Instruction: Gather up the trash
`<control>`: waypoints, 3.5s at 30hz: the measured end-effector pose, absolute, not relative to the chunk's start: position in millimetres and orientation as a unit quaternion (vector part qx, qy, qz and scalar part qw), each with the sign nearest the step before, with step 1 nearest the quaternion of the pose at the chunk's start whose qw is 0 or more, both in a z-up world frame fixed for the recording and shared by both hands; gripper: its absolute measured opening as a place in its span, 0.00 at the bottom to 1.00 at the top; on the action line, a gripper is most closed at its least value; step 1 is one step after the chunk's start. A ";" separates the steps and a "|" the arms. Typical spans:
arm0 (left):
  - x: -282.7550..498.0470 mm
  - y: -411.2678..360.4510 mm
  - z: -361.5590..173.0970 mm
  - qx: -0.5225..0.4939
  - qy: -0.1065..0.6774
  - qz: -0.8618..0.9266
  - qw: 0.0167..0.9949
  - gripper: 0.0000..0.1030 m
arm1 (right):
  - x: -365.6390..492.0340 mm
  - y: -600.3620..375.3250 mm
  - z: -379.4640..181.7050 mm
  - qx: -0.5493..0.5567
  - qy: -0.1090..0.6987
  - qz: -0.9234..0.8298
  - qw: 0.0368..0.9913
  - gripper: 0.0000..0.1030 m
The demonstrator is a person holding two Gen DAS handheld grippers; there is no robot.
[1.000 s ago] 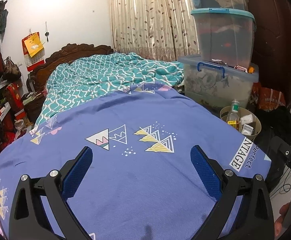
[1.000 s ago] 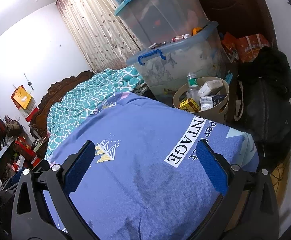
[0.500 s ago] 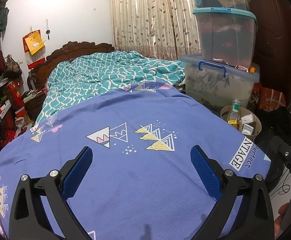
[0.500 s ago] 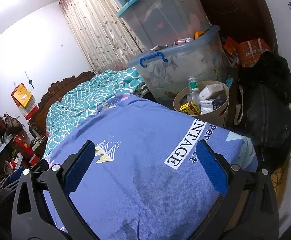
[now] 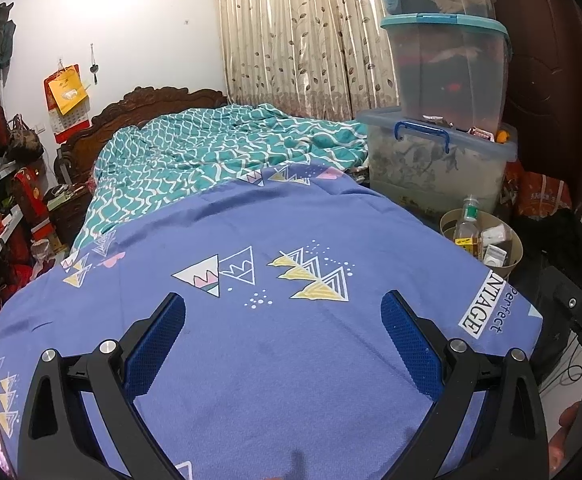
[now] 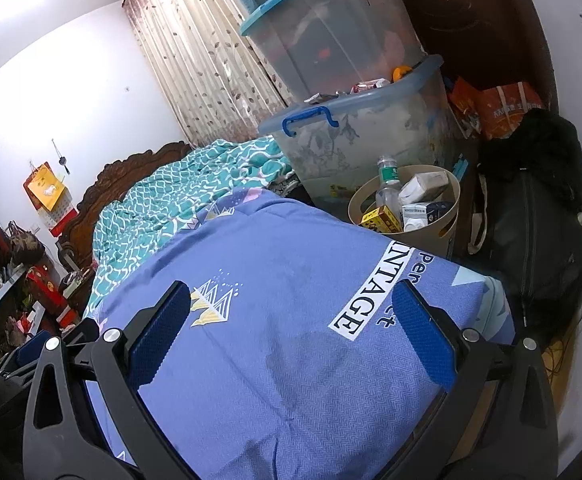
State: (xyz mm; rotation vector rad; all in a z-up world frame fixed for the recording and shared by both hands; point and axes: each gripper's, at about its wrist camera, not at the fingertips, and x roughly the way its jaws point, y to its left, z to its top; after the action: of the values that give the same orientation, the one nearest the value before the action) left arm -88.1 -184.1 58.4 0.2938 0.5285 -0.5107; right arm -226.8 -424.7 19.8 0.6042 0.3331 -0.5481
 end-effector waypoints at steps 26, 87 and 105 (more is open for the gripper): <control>-81.3 -175.1 59.9 0.127 0.262 -0.233 0.928 0.92 | -220.9 -421.8 19.7 0.284 0.165 -0.259 0.908 0.97; -71.3 -168.4 47.5 0.127 0.300 -0.220 0.920 0.92 | -215.2 -420.3 12.5 0.294 0.184 -0.246 0.905 0.97; -68.1 -177.9 38.3 0.149 0.319 -0.212 0.912 0.92 | -214.0 -423.4 8.1 0.302 0.186 -0.242 0.903 0.97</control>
State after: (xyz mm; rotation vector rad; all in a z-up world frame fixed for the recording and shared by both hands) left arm -68.1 -177.9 38.3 0.3080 0.6575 -0.4360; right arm -213.9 -423.4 8.1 0.6241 0.3841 -0.4996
